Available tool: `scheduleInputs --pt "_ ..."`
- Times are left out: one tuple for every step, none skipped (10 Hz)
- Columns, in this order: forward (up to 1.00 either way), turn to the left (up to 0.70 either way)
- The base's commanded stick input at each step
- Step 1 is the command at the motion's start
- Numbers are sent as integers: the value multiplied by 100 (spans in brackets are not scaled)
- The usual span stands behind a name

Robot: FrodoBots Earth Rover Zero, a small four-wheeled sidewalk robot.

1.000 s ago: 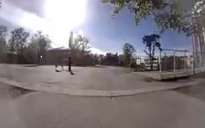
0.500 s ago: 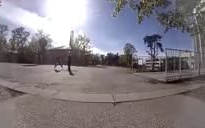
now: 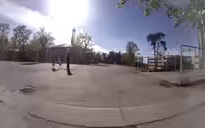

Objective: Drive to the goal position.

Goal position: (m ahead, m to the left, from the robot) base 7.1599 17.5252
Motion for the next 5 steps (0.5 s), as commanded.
scheduleInputs --pt "70 8" --pt "70 0" --pt "70 0" --pt "70 0" --pt "70 0"
